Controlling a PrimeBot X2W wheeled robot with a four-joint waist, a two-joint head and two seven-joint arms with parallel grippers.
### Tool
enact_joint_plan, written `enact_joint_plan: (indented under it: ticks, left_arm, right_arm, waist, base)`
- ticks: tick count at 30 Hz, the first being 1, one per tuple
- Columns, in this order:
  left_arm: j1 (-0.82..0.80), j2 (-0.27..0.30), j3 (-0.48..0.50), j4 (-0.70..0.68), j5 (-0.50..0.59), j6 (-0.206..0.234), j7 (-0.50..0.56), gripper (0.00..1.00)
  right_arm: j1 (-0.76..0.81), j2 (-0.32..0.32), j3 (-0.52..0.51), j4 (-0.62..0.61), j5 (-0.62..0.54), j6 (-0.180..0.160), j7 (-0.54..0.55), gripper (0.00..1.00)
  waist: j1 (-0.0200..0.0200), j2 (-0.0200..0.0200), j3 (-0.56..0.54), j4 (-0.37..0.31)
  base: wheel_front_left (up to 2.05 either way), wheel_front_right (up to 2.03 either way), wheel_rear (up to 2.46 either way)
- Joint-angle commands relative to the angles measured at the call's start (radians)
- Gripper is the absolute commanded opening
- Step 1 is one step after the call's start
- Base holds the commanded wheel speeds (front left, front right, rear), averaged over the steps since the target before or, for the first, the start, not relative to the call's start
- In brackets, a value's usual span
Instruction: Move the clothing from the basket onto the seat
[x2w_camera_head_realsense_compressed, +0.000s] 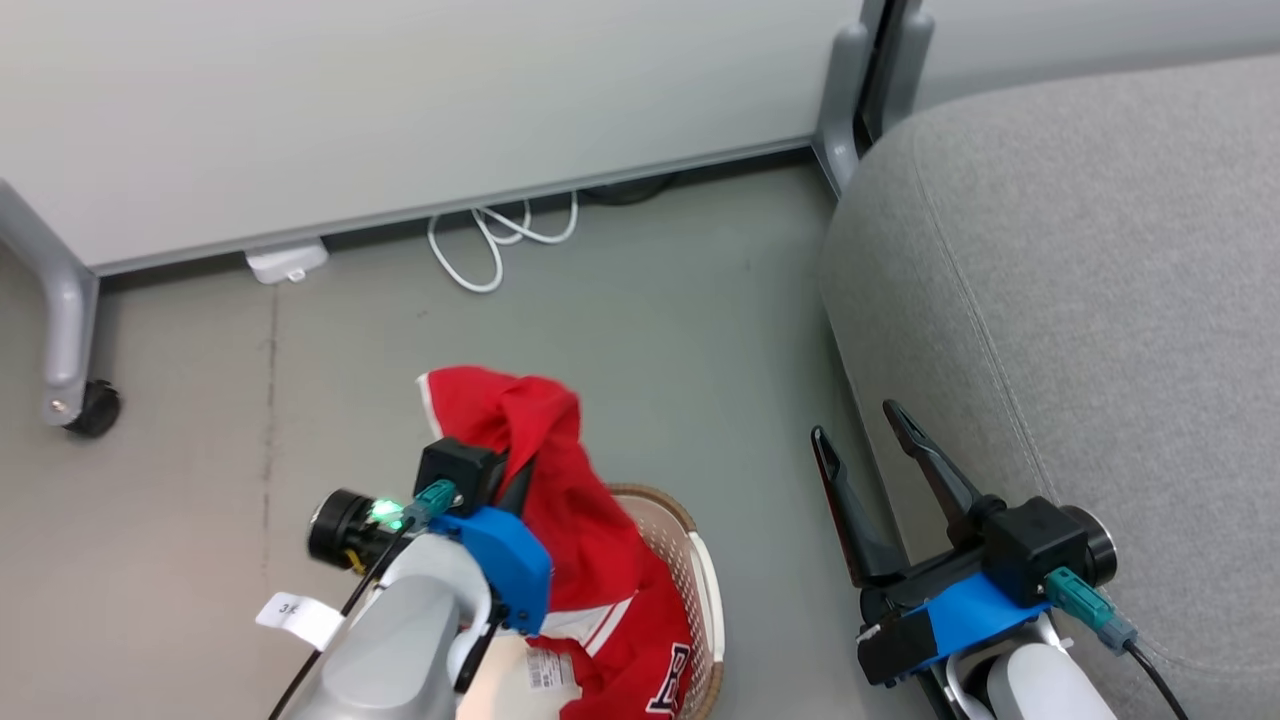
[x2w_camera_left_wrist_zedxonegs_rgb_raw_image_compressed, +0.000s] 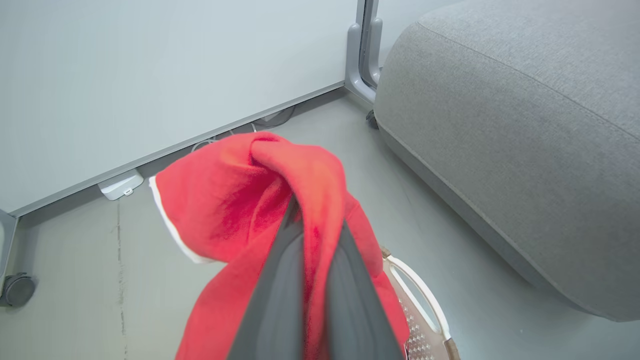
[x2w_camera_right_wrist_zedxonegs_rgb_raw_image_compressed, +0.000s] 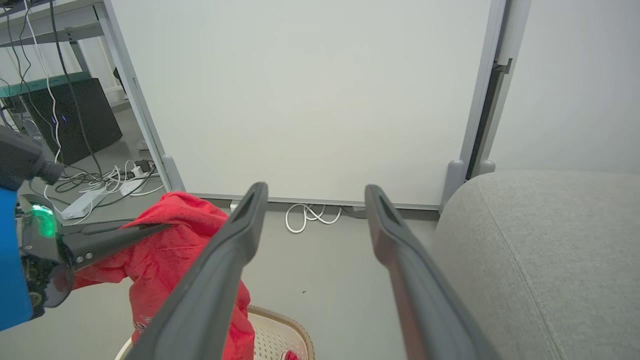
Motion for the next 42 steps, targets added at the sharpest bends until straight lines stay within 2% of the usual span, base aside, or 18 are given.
enact_joint_plan:
  ticks: [1, 11, 20, 31, 42]
  left_arm:
    - [0.012, -0.001, -0.021, -0.036, -0.02, -0.006, -0.003, 0.0]
    - [-0.047, -0.001, -0.161, -0.261, -0.127, 0.01, 0.06, 0.0]
    - [-0.142, 0.0, -0.257, -0.399, -0.193, 0.035, 0.116, 0.0]
    - [-0.198, -0.001, -0.336, -0.454, -0.268, 0.051, 0.135, 0.0]
    - [-0.214, -0.001, -0.379, -0.434, -0.307, 0.069, 0.118, 0.0]
  right_arm:
    - [0.017, -0.003, -0.002, -0.001, 0.001, 0.0, 0.005, 1.0]
    - [0.051, -0.003, -0.015, -0.019, -0.007, 0.0, 0.031, 1.0]
    - [0.069, -0.003, -0.011, -0.018, -0.009, 0.0, 0.052, 1.0]
    - [0.081, -0.003, -0.005, -0.02, -0.007, 0.0, 0.077, 1.0]
    - [0.072, -0.003, -0.004, -0.026, -0.014, 0.0, 0.089, 1.0]
  waist:
    - [0.0003, -0.0001, -0.035, 0.025]
    - [0.0003, -0.0001, -0.082, 0.065]
    - [0.0003, -0.0001, -0.108, 0.091]
    - [0.0003, -0.0001, -0.145, 0.1]
    - [0.0003, -0.0001, -0.139, 0.095]
  base:
    - [0.0, 0.0, 0.0]
    - [0.0, 0.0, 0.0]
    - [0.0, 0.0, 0.0]
    - [0.0, 0.0, 0.0]
    - [0.0, 0.0, 0.0]
